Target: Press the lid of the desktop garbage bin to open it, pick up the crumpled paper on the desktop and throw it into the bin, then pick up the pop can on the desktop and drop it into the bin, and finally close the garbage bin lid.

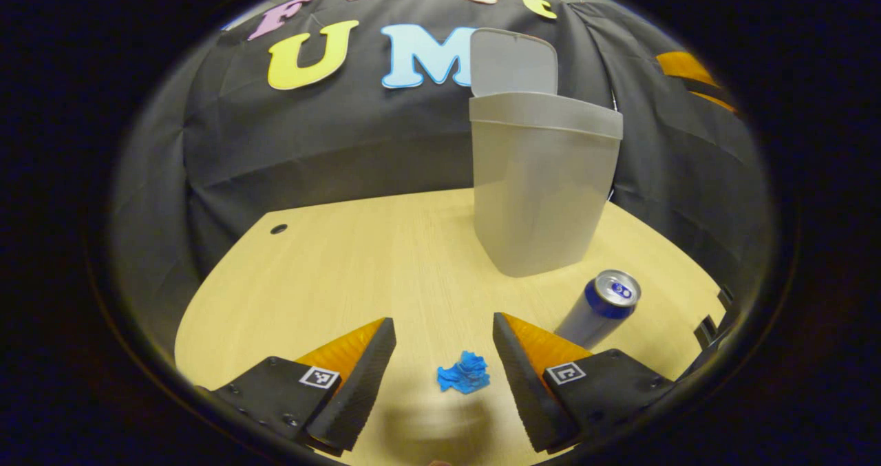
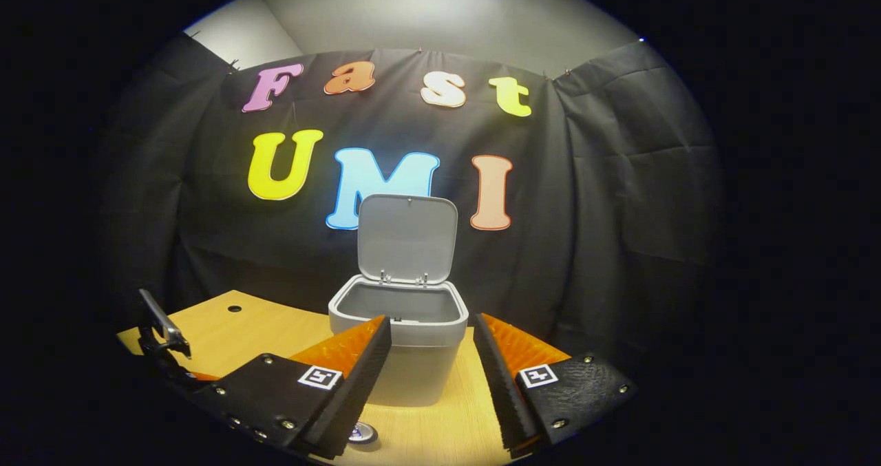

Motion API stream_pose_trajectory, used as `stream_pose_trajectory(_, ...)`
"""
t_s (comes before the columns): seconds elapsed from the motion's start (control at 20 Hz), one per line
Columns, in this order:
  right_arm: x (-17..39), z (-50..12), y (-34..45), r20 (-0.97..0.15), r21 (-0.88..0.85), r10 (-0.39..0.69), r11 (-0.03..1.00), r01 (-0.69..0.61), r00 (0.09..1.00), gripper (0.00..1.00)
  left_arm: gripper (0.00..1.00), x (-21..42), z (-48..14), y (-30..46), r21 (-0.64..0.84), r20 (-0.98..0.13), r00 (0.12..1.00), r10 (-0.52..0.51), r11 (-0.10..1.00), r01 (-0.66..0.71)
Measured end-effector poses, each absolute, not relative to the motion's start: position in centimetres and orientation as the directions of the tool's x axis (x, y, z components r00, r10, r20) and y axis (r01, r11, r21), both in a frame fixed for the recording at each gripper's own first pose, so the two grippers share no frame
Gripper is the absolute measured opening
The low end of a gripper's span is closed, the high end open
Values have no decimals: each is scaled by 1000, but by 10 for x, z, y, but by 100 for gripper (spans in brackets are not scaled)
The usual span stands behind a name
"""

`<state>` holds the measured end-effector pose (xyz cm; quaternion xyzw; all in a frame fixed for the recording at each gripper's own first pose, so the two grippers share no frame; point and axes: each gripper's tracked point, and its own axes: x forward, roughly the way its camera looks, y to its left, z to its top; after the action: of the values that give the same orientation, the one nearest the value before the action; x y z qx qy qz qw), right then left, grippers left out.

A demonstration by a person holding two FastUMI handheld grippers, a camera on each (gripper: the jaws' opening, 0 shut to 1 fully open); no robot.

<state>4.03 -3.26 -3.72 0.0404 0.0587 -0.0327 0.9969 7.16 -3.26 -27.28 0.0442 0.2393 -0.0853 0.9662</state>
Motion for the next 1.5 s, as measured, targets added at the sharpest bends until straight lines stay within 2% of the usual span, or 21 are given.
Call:
stream_pose_trajectory(0.05, 37, -38, -36, -118, 71, -72, 994, 80, 990, 88, 94, 72, -280, -36, 47, -481, 864, -147, 980, 193)
stream_pose_trajectory(0.15, 30, -39, -42, -120, 54, -94, 993, 101, 988, 97, 96, 74, -295, -40, 55, -501, 853, -147, 978, 201)
stream_pose_trajectory(0.25, 22, -44, -44, -136, 42, -105, 993, 112, 985, 96, 94, 74, -312, -43, 55, -533, 834, -146, 977, 207)
stream_pose_trajectory(0.4, 15, -54, -47, -175, 42, -109, 992, 118, 979, 97, 96, 79, -340, -44, 39, -578, 804, -140, 979, 198)
stream_pose_trajectory(0.5, 12, -63, -47, -204, 51, -106, 992, 118, 973, 97, 92, 81, -358, -45, 29, -607, 783, -134, 981, 191)
stream_pose_trajectory(0.55, 12, -65, -47, -216, 62, -102, 991, 118, 971, 97, 94, 80, -365, -45, 27, -618, 775, -130, 982, 187)
stream_pose_trajectory(0.7, 11, -71, -49, -237, 90, -97, 989, 121, 967, 97, 90, 77, -384, -45, 23, -654, 747, -121, 983, 180)
stream_pose_trajectory(0.9, 11, -74, -56, -242, 90, -111, 987, 136, 964, 97, 88, 80, -383, -47, 41, -647, 754, -115, 982, 185)
stream_pose_trajectory(1.0, 11, -76, -56, -246, 97, -109, 986, 137, 963, 97, 72, 81, -384, -45, 42, -649, 754, -106, 984, 174)
stream_pose_trajectory(1.05, 12, -76, -56, -245, 102, -108, 985, 137, 963, 97, 73, 81, -384, -46, 45, -648, 754, -105, 984, 175)
stream_pose_trajectory(1.1, 12, -76, -55, -243, 106, -107, 985, 135, 964, 97, 67, 82, -384, -45, 49, -650, 754, -93, 985, 163)
stream_pose_trajectory(1.2, 13, -75, -56, -237, 106, -105, 985, 134, 966, 97, 49, 81, -386, -44, 55, -651, 754, -92, 984, 167)
stream_pose_trajectory(1.25, 13, -75, -57, -235, 105, -107, 985, 134, 966, 97, 51, 82, -386, -42, 61, -652, 755, -73, 987, 148)
stream_pose_trajectory(1.3, 13, -76, -58, -234, 106, -106, 985, 134, 966, 97, 37, 83, -385, -41, 56, -650, 756, -74, 988, 145)
stream_pose_trajectory(1.35, 14, -76, -59, -234, 108, -105, 985, 134, 966, 97, 36, 85, -383, -35, 66, -643, 763, -57, 990, 129)
stream_pose_trajectory(1.4, 13, -76, -60, -232, 111, -106, 985, 135, 967, 97, 28, 84, -382, -36, 60, -645, 762, -60, 990, 129)
stream_pose_trajectory(1.5, 13, -76, -63, -230, 122, -105, 983, 136, 967, 97, 27, 83, -381, -35, 55, -649, 758, -67, 989, 135)
